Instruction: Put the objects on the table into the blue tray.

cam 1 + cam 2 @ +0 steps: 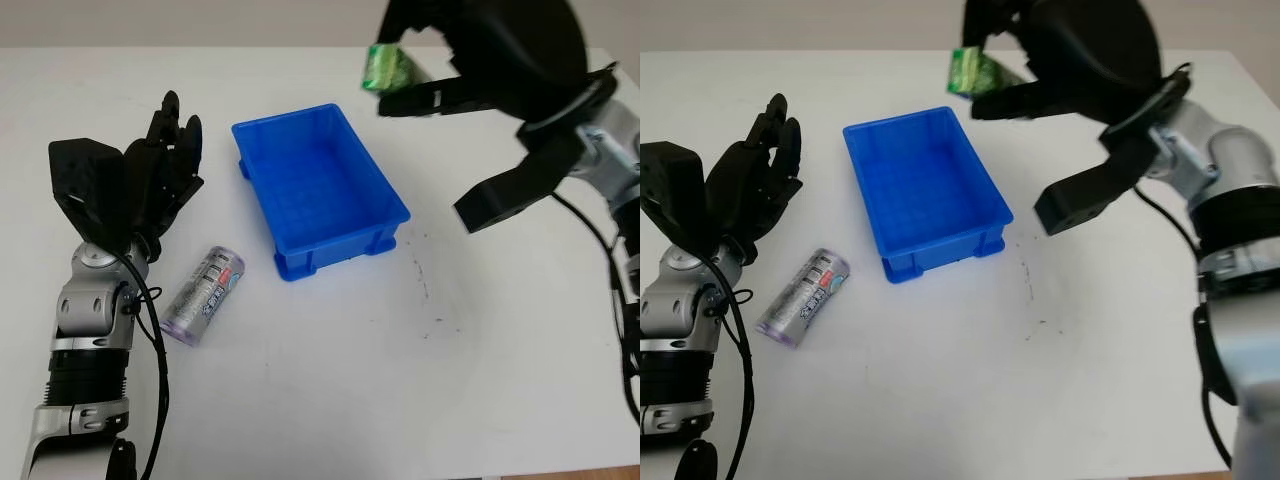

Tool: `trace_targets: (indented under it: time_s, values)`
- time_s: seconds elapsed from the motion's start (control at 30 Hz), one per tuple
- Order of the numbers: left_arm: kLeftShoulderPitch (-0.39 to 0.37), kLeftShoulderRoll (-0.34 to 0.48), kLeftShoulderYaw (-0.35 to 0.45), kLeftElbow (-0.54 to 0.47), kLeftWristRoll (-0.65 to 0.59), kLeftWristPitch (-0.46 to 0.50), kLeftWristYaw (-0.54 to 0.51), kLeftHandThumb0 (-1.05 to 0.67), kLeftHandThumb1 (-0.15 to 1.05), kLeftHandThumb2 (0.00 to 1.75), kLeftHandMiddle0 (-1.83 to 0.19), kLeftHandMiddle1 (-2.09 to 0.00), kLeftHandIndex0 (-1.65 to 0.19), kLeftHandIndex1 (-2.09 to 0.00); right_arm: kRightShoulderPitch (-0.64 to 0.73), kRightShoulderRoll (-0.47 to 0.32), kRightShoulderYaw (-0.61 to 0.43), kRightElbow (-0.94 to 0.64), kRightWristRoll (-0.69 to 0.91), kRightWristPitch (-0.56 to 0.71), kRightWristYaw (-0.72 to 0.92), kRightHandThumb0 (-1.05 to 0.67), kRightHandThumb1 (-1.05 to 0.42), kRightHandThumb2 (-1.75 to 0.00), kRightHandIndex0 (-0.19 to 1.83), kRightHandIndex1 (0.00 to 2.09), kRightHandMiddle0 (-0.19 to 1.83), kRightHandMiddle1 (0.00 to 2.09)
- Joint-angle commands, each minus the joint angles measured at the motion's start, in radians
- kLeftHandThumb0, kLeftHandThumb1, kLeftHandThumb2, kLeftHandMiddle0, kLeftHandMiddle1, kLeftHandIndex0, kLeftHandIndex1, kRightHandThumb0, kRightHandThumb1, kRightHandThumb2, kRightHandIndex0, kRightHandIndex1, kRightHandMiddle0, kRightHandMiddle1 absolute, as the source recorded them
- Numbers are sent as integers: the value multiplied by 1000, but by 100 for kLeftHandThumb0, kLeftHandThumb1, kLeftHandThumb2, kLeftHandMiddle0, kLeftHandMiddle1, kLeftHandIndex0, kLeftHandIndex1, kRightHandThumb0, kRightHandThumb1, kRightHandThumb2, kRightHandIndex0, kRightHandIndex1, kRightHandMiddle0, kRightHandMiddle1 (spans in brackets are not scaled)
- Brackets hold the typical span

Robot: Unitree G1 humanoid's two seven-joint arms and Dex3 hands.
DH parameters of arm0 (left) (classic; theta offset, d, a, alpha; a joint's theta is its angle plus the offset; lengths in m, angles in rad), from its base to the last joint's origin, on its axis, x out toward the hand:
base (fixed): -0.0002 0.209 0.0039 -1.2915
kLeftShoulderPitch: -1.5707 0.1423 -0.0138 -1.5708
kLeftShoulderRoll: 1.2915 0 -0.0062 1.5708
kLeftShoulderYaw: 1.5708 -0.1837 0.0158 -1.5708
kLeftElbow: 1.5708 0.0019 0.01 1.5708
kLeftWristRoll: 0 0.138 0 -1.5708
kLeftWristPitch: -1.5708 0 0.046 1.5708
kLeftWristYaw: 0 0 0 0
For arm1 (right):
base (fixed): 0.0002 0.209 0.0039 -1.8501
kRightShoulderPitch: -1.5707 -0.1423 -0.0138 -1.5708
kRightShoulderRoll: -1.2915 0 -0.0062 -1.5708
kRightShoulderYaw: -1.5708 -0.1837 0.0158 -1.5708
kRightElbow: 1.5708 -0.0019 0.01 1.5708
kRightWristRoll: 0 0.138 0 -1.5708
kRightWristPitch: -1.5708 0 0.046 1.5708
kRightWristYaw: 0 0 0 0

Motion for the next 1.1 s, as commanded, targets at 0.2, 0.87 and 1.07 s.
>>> trace_targets:
  time_s: [0.2,0.87,1.07]
  values:
    - [33,9,-4,-73,26,61,25,-70,105,68,19,0,19,0,-92,95,98,95,-40,-39,-26,-50,-105,-21,129,209,94,209]
    - [26,-13,9,-60,17,55,29,-67,105,65,19,0,19,0,-46,-57,185,35,-47,91,362,-44,-105,-8,-2,14,-12,30]
    - [23,-8,-2,-47,23,45,29,-66,105,66,19,0,19,0,20,-32,23,10,223,12,393,-35,-105,-34,-19,0,-19,1]
